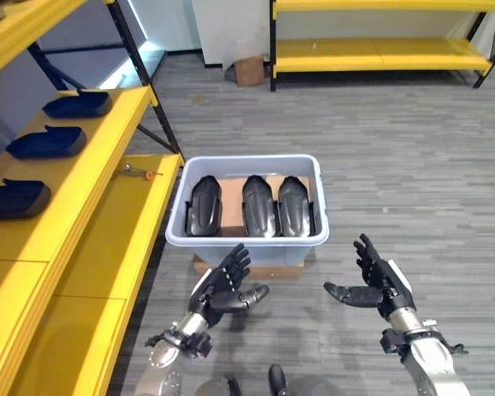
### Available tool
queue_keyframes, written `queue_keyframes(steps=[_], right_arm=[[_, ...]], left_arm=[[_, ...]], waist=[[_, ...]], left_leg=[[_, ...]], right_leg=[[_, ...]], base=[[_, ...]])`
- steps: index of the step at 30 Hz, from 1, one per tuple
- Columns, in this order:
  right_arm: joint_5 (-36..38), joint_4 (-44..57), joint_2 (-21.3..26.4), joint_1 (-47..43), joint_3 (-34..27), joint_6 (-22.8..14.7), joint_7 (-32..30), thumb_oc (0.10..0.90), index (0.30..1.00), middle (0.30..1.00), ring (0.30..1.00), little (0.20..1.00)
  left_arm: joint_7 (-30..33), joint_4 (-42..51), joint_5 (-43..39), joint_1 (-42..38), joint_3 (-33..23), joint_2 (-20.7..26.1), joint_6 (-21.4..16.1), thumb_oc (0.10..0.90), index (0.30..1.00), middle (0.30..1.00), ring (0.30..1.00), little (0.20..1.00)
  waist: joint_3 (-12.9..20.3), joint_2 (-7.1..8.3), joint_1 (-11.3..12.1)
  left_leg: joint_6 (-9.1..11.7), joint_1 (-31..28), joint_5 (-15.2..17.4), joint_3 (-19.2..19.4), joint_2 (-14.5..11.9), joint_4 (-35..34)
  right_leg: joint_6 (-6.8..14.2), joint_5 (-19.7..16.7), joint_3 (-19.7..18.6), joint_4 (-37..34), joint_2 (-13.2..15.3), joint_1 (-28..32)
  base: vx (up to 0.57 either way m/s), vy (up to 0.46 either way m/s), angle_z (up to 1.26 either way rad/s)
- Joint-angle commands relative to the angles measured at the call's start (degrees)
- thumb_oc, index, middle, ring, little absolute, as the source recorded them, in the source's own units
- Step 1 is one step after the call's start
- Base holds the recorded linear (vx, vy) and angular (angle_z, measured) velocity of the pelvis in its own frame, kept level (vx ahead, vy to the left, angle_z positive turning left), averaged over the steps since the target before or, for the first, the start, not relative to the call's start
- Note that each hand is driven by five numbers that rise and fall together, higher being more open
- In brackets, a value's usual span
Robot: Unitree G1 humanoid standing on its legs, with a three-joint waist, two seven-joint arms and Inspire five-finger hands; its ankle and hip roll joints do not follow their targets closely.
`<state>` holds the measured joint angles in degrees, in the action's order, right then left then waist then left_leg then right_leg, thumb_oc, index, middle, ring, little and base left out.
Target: Move parts from the plastic box to the shelf.
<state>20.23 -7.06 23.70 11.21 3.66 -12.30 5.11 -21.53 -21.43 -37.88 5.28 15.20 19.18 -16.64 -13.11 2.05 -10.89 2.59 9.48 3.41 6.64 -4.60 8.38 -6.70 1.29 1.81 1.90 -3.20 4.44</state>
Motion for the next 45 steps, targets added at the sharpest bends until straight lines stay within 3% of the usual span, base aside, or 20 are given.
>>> queue_keyframes(steps=[1,6,10,13,19,21,23,25,26,27,29,31,33,35,36,37,39,45], right_arm=[[0.9,5.4,4.1,-1.5,-2.1,-6.2,1.3,0.9,1.0,1.0,1.0,1.0],[1.2,5.4,5.1,-1.0,-2.0,-6.2,2.6,0.9,1.0,1.0,1.0,1.0],[-1.5,5.3,6.5,-0.8,-2.5,-7.9,4.2,0.9,1.0,1.0,1.0,1.0],[-1.6,6.2,6.3,-1.5,-1.9,-7.8,4.1,0.9,1.0,1.0,1.0,1.0],[-2.4,7.4,4.5,-3.1,-1.2,-7.2,1.0,0.9,1.0,1.0,1.0,1.0],[-4.1,7.7,3.4,-3.4,-1.7,-7.1,-1.7,0.9,1.0,1.0,1.0,1.0],[-6.0,7.3,2.5,-3.7,-2.2,-7.8,-4.9,0.9,1.0,1.0,1.0,1.0],[-9.0,7.7,1.7,-4.5,-2.5,-9.0,-8.6,0.9,1.0,1.0,1.0,1.0],[-9.2,7.8,1.6,-4.6,-2.6,-9.1,-8.9,0.9,1.0,1.0,1.0,1.0],[-9.9,8.3,1.3,-4.8,-3.0,-9.4,-9.7,0.9,1.0,1.0,1.0,1.0],[-9.9,8.7,1.4,-5.1,-3.4,-9.6,-9.7,0.9,1.0,1.0,1.0,1.0],[-10.0,9.0,1.7,-5.7,-3.7,-9.6,-9.4,0.9,1.0,1.0,1.0,1.0],[-6.7,10.8,2.8,-7.7,-5.2,-8.5,-6.9,0.9,1.0,1.0,1.0,1.0],[-5.6,11.6,3.2,-8.4,-5.5,-7.6,-6.3,0.9,1.0,1.0,1.0,1.0],[-5.1,13.0,3.2,-9.3,-5.2,-7.1,-6.2,0.9,1.0,1.0,1.0,1.0],[-5.0,13.8,2.9,-9.9,-4.8,-7.0,-6.1,0.9,1.0,1.0,1.0,1.0],[-4.5,15.7,2.5,-9.9,-5.5,-6.2,-5.3,0.9,1.0,1.0,1.0,1.0],[-3.7,16.9,3.9,-12.7,-3.5,-5.8,-3.0,0.9,1.0,1.0,1.0,1.0]], left_arm=[[-1.7,5.5,-3.1,-0.4,-2.0,0.4,-7.4,0.9,1.0,1.0,1.0,1.0],[-2.3,4.5,-3.5,0.3,-2.6,0.0,-8.2,0.9,1.0,1.0,1.0,1.0],[-1.1,1.2,0.5,-1.0,-2.7,-0.1,-12.6,0.9,1.0,1.0,1.0,1.0],[0.2,1.9,2.5,-1.9,-2.8,1.4,-14.5,0.9,1.0,1.0,1.0,1.0],[1.5,6.4,4.2,-3.1,-3.6,3.7,-14.8,0.9,1.0,1.0,1.0,1.0],[1.9,9.4,5.4,-3.4,-4.3,4.8,-14.7,0.9,1.0,1.0,1.0,1.0],[1.5,11.6,5.2,-3.9,-4.2,5.2,-15.0,0.9,1.0,1.0,1.0,1.0],[-1.3,15.6,3.1,-4.7,-4.2,5.0,-15.8,0.9,1.0,1.0,1.0,1.0],[-1.6,16.2,3.1,-4.7,-4.3,5.0,-16.0,0.9,1.0,1.0,1.0,1.0],[-1.3,19.3,3.7,-4.3,-4.2,5.3,-16.0,0.9,1.0,1.0,1.0,1.0],[-0.5,21.3,4.5,-4.3,-4.2,5.5,-16.0,0.9,1.0,1.0,1.0,1.0],[0.6,23.3,4.4,-4.8,-4.3,6.1,-15.6,0.9,1.0,1.0,1.0,1.0],[0.1,25.0,1.3,-6.6,-5.8,7.0,-13.9,0.9,1.0,1.0,1.0,1.0],[0.1,25.5,1.0,-7.0,-6.3,6.9,-13.1,0.9,1.0,1.0,1.0,1.0],[0.3,26.2,0.5,-7.0,-6.7,6.9,-12.3,0.9,1.0,1.0,1.0,1.0],[0.7,26.7,0.9,-6.7,-6.7,6.8,-12.0,0.9,1.0,1.0,1.0,1.0],[-0.2,27.4,1.1,-6.7,-6.0,6.5,-10.9,0.9,1.0,1.0,1.0,1.0],[0.1,28.3,-1.1,-5.2,-5.5,6.5,-10.2,0.9,1.0,1.0,1.0,1.0]], waist=[[0.4,-1.26,1.9],[-0.2,-1.52,2.4],[0.4,-2.52,1.7],[1.4,-2.25,2.1],[2.7,-1.6,3.3],[3.4,-1.31,3.6],[4.0,-0.77,4.0],[3.8,-0.87,4.6],[3.7,-0.96,4.7],[3.1,-1.44,4.7],[2.8,-1.41,4.6],[2.5,-1.46,4.2],[2.1,-0.9,3.4],[1.8,-0.74,3.0],[1.6,-0.51,2.8],[1.3,-0.44,2.5],[1.5,-0.45,2.1],[2.9,-0.65,4.5]], left_leg=[[0.2,-1.4,-11.5,-2.7,-0.2,-5.7],[1.1,-0.6,-12.6,-3.8,-1.5,-10.8],[0.9,-3.2,-9.3,-2.8,-1.3,-9.4],[-0.9,-4.7,-5.8,-2.5,0.9,-7.4],[-3.1,-5.9,-2.8,-2.5,3.1,-5.7],[-4.8,-6.6,-1.3,-1.5,4.1,-5.2],[-6.5,-6.8,-0.5,-1.1,5.3,-5.1],[-8.3,-7.9,0.3,0.2,6.2,-5.4],[-8.5,-8.1,0.5,0.3,6.2,-5.4],[-9.0,-9.3,1.1,0.2,6.4,-5.6],[-9.1,-10.1,1.3,0.1,6.5,-5.9],[-8.9,-11.5,1.5,-0.2,6.5,-6.7],[-7.4,-13.8,1.6,-1.7,6.1,-8.8],[-7.0,-15.0,1.9,-2.5,6.0,-9.6],[-6.7,-16.3,2.5,-3.1,6.0,-10.4],[-6.7,-17.4,2.9,-3.6,5.8,-10.9],[-6.1,-18.3,2.8,-5.4,5.6,-11.9],[-3.5,-17.5,0.6,-7.4,3.9,-12.6]], right_leg=[[6.8,4.1,-5.7,1.8,0.4,2.2],[7.1,4.7,-6.8,2.0,0.7,3.4],[7.5,6.8,-5.8,4.2,2.1,3.2],[8.1,7.0,-4.6,4.9,3.7,2.9],[9.4,7.6,-3.1,7.7,5.8,2.4],[10.1,7.6,-2.3,11.9,6.5,1.5],[11.1,4.8,-1.7,18.2,7.4,0.4],[12.9,-0.8,0.7,30.5,10.1,-3.7],[13.0,-1.5,0.9,32.7,10.5,-4.6],[13.3,-3.8,1.1,40.0,11.1,-8.5],[13.3,-3.5,0.6,41.1,10.4,-10.0],[13.3,-3.2,0.4,38.3,9.3,-11.9],[13.3,-1.0,-1.0,17.8,7.9,-11.8],[13.5,-1.7,-1.3,10.3,7.6,-11.2],[14.4,-4.2,-2.4,7.1,7.2,-12.7],[14.9,-5.8,-3.7,6.9,6.8,-13.9],[14.4,-5.2,-6.0,4.8,5.8,-13.1],[12.2,-2.1,-3.7,0.8,5.7,-5.6]], base=[[0.16,0.087,-0.24],[0.17,0.127,-0.51],[0.38,0.36,-0.44],[0.23,0.23,-0.15],[0.16,0.171,0.12],[0.21,0.229,0.09],[0.14,0.191,0.16],[0.09,0.213,0.14],[0.08,0.216,-0.07],[0.06,0.112,-0.07],[0.08,0.037,-0.06],[0.11,-0.092,0.06],[0.18,-0.245,0.13],[0.13,-0.179,0.14],[0.16,-0.235,0.1],[0.18,-0.265,0.17],[0.15,-0.224,0.24],[0.14,-0.2,0.59]])
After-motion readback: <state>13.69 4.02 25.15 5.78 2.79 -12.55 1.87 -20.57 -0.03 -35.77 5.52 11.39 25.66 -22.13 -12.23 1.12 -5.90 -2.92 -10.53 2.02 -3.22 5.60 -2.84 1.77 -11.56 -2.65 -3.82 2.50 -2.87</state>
